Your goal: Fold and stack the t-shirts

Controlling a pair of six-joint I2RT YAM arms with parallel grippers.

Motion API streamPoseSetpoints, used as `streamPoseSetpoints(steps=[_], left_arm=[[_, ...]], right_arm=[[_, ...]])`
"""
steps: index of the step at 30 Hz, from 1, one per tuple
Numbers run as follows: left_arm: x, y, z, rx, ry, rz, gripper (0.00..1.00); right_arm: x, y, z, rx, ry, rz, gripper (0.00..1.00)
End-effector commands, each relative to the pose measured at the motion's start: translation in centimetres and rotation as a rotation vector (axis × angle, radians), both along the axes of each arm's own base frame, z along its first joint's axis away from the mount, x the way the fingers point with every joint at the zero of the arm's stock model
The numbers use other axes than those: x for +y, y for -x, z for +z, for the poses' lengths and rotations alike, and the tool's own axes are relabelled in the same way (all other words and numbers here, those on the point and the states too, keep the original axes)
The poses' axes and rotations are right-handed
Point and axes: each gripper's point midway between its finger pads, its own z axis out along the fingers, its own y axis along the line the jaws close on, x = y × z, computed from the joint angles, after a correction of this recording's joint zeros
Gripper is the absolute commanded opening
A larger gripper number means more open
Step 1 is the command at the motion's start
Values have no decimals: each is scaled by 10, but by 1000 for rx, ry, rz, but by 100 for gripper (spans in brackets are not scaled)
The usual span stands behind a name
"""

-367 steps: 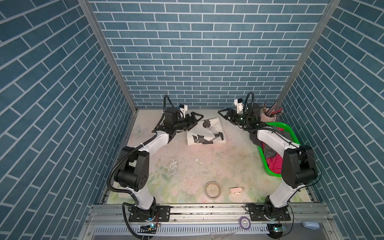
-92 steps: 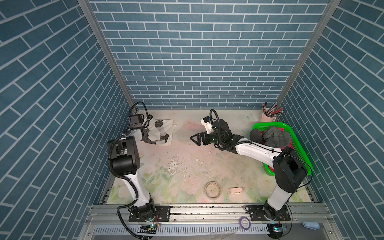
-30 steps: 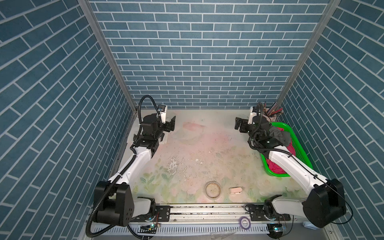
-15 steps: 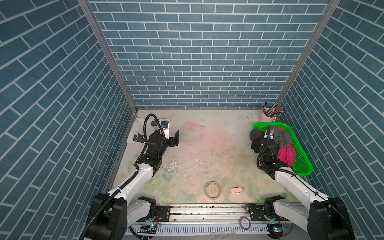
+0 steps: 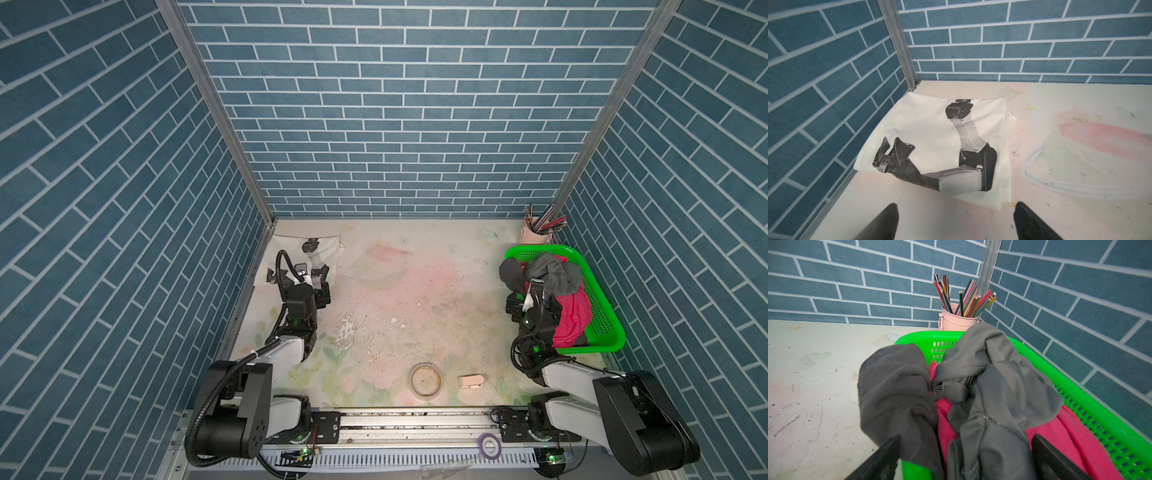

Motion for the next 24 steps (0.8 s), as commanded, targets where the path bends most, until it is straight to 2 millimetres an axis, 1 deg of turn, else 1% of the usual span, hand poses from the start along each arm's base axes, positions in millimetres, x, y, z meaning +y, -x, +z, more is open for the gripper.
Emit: streamPoseSetpoints(steps=[1,3,9,14,18,21,24], left_arm=[[7,-6,7,-92,70,-16,89],[8,-9,2,-76,90,-26,89],[1,-10,7,-110,90,-69,89],[-2,-12,13,-153,80,-94,88],[-3,-11,11,-181,66,-103,89],[-11,-13,7,-166,44,-130,89],[-24,-12,0,-173,7,-175,88]], right_arm=[[0,4,25,-145,-13,28,99],[5,4,26,-168,-37,55,99],[12,0,29,-200,-26,97,99],[11,-1,27,-224,-6,93,99],[14,0,24,-229,-5,113,99],[19,-2,22,-225,10,147,99],[21,-2,22,-224,11,159,99]])
